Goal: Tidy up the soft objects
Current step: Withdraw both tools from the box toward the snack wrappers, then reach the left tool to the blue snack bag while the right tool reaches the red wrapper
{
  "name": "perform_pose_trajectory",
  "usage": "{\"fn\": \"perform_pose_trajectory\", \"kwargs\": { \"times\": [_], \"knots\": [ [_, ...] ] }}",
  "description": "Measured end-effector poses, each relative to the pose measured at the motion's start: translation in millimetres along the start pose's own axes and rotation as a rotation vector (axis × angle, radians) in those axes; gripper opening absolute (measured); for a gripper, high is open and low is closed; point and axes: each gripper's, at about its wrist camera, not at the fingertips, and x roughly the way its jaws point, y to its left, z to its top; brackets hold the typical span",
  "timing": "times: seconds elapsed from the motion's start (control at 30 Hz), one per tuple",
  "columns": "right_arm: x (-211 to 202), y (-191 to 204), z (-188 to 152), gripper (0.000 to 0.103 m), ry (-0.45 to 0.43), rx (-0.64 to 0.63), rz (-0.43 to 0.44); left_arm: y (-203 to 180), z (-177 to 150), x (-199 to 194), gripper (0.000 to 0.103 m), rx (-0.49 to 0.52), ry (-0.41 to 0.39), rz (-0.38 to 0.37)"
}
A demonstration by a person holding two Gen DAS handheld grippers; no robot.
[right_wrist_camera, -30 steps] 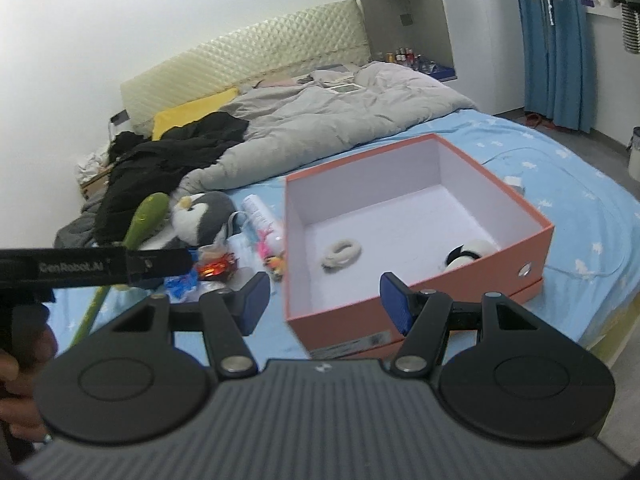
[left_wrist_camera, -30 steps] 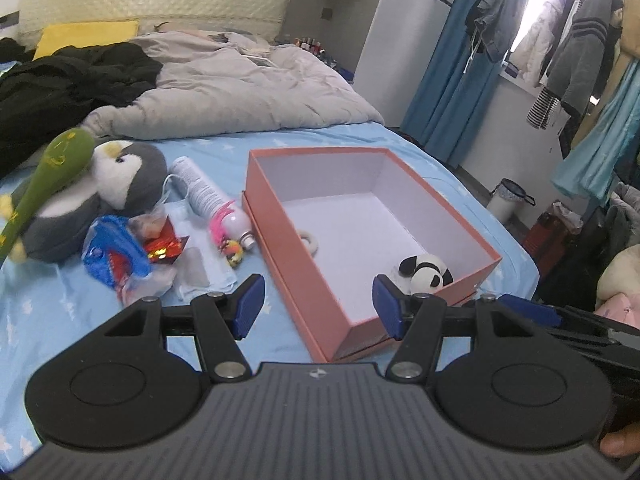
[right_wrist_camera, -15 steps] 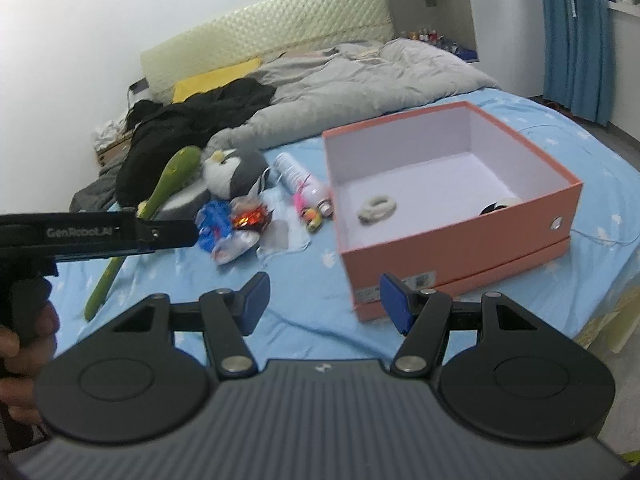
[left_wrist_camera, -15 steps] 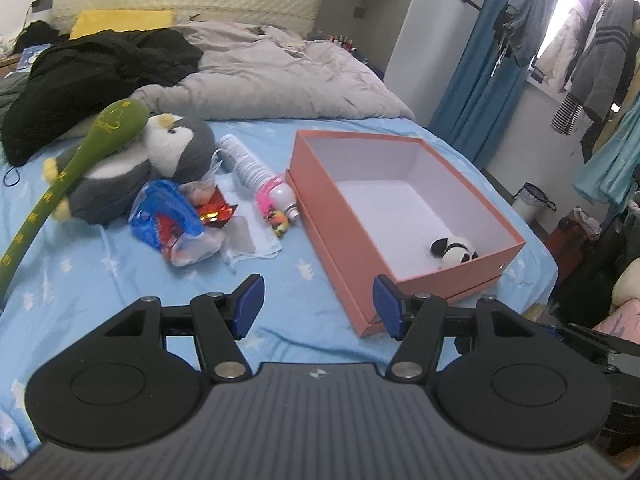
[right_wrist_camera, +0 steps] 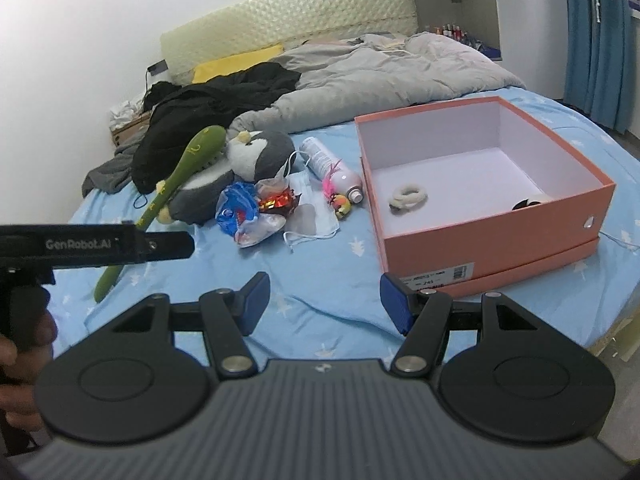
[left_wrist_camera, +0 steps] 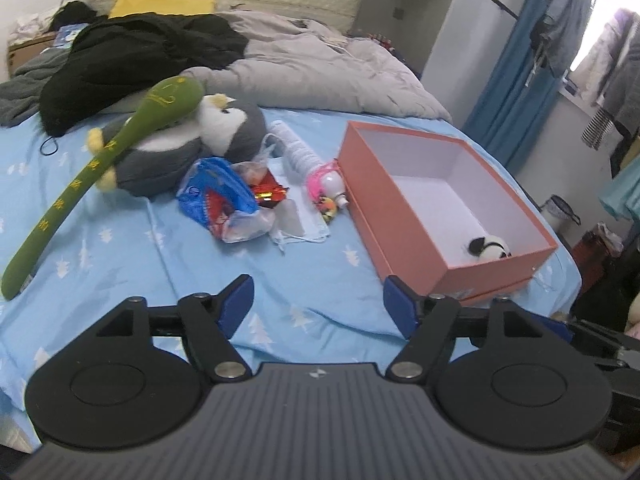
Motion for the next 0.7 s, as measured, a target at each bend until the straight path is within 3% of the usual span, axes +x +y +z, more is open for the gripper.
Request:
{"fn": "perform_pose_trajectory", "kwargs": {
  "times": [0.33, 0.7],
  "knots": [
    [36.0, 14.0, 3.2, 0.064, -0.001, -0.054, 0.033, 29.1, -1.2, 26.6, 0.078, -0.052, -0.007, 0.046],
    [128.5, 16.4, 17.9, 0.064, -0.047, -0.157, 0.097, 70.6, 11.1, 89.4, 0.077, -0.186, -0.023, 0.068]
  ]
}}
